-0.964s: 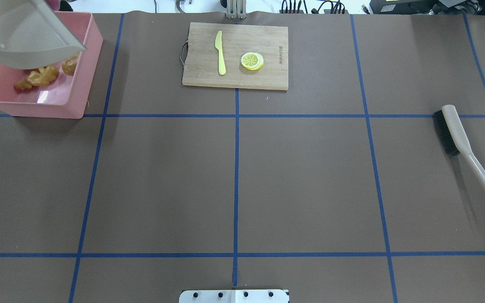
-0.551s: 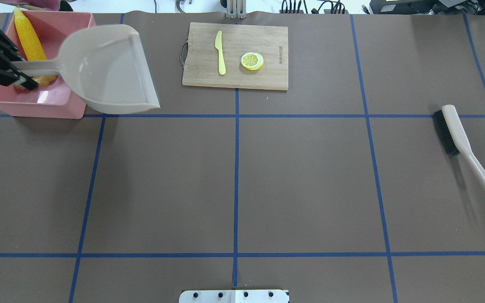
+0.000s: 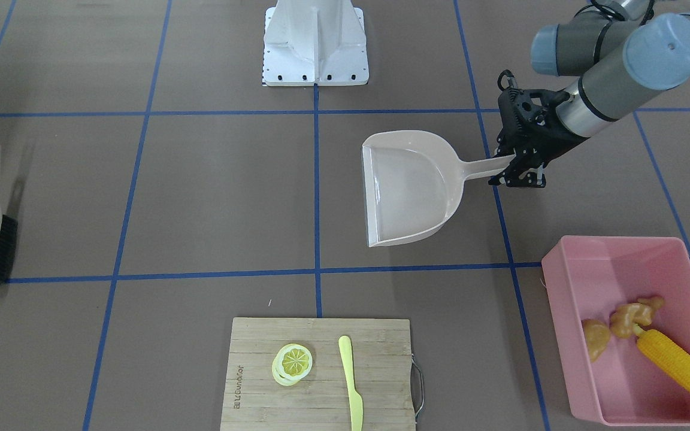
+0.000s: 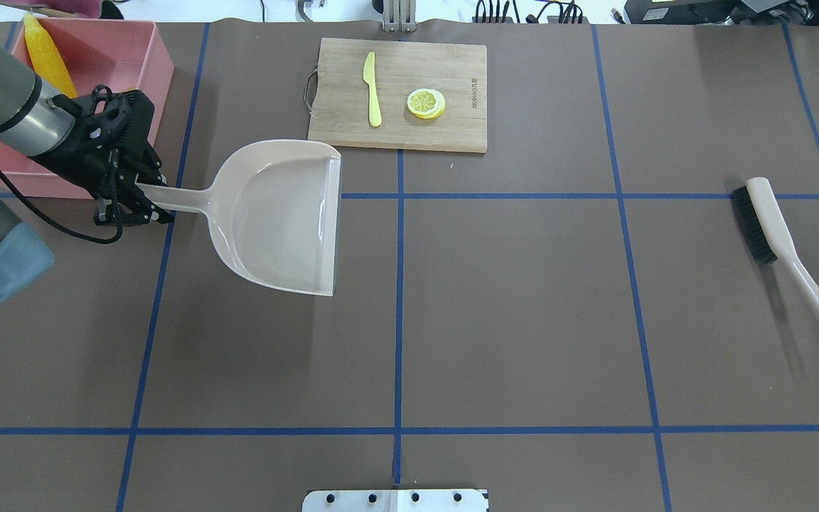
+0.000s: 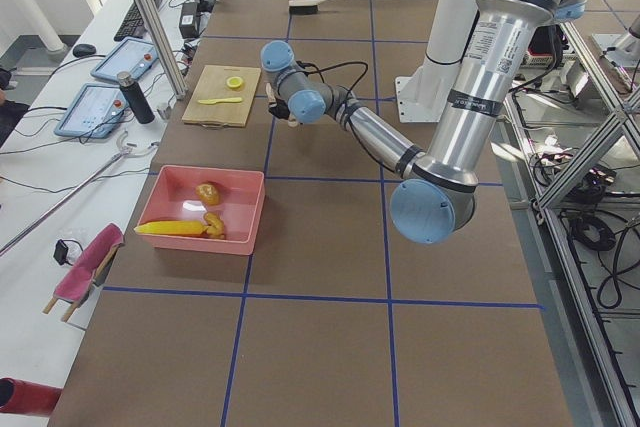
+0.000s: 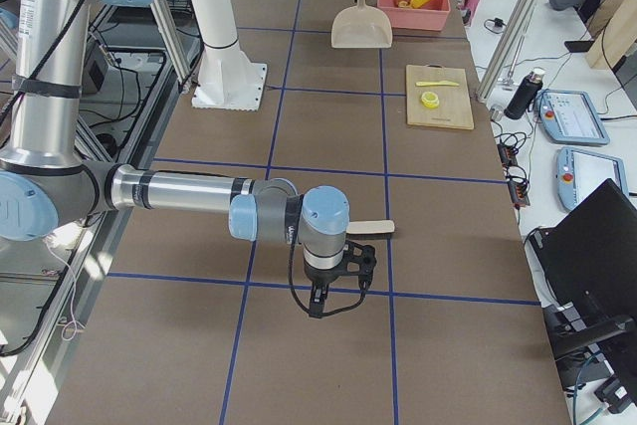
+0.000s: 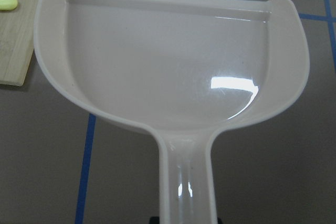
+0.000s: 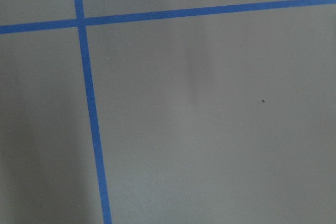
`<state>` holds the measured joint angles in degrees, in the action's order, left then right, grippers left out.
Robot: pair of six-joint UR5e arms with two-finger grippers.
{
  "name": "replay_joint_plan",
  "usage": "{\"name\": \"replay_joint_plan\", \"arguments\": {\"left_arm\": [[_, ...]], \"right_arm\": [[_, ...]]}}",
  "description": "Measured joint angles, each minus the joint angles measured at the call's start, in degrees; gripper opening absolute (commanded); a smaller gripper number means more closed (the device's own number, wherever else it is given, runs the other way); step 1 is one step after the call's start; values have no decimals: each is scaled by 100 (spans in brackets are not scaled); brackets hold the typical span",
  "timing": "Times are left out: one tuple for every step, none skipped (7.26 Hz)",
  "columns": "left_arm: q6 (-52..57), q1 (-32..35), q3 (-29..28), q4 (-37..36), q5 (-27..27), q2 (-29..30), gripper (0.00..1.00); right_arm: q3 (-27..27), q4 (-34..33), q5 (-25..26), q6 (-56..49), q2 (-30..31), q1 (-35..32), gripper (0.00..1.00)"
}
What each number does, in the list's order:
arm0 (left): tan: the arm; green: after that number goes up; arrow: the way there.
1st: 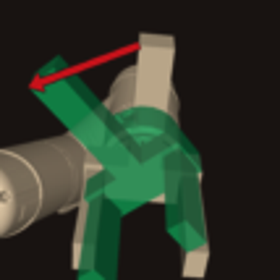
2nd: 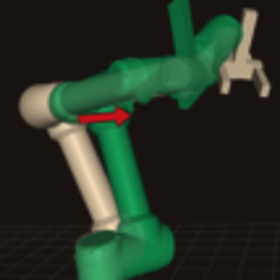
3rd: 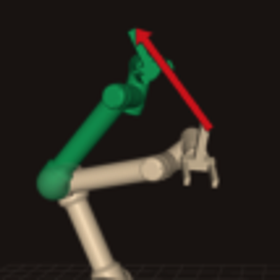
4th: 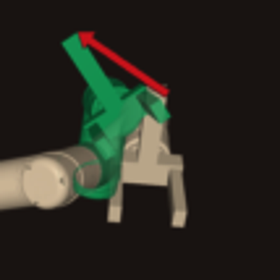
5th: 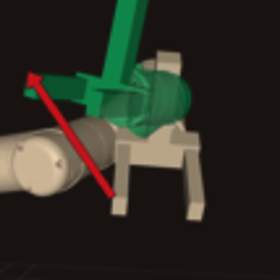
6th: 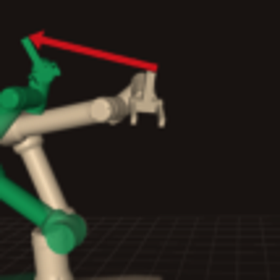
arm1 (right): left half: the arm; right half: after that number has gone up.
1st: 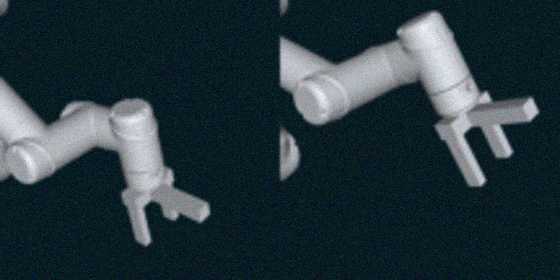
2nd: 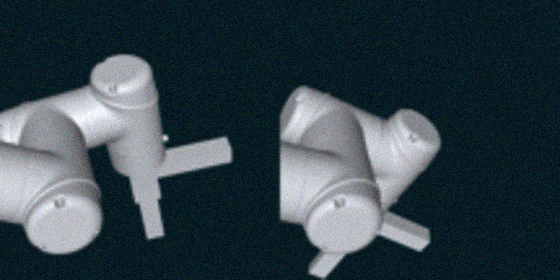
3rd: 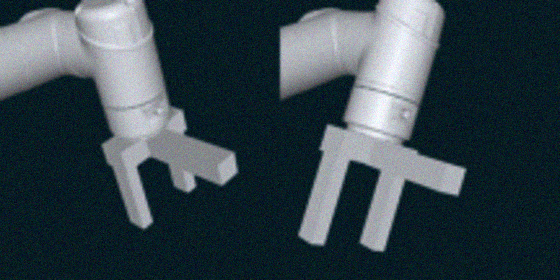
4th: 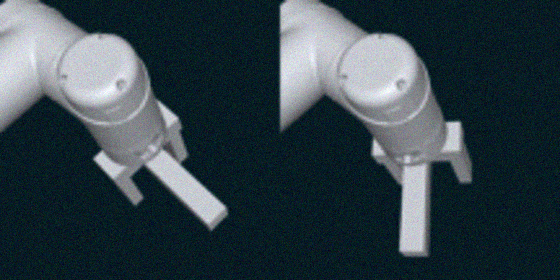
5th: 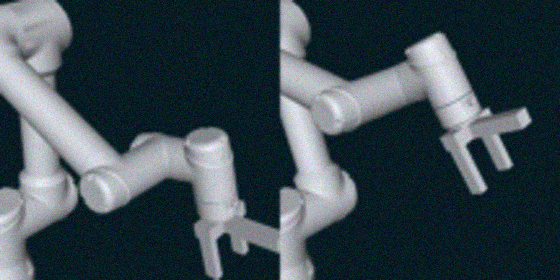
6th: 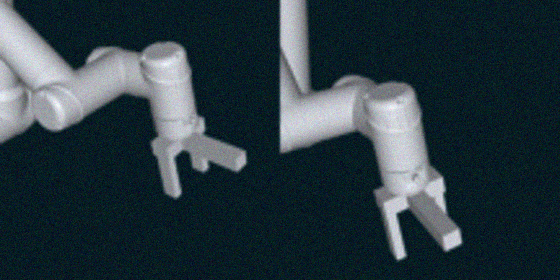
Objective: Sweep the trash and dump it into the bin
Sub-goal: 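Lower the empty dustpan onto the table with the left gripper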
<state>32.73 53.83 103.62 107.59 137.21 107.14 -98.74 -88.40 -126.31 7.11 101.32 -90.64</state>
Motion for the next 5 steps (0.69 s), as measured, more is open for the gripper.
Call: {"name": "replay_joint_plan", "arguments": {"left_arm": [[-2,-72,-69,313,-73,-166,0],[-45,-146,-103,434,-101,-276,0],[-160,-215,-128,478,-111,-364,0],[-273,-280,-182,493,-114,-413,0],[-322,-337,-264,497,-115,-437,0]], "right_arm": [[47,5,3,13,0,-2,100],[139,9,4,17,-11,-3,100],[260,33,1,18,-56,-1,100],[330,106,-6,2,-129,1,100],[349,221,-22,-26,-175,2,100]]}}
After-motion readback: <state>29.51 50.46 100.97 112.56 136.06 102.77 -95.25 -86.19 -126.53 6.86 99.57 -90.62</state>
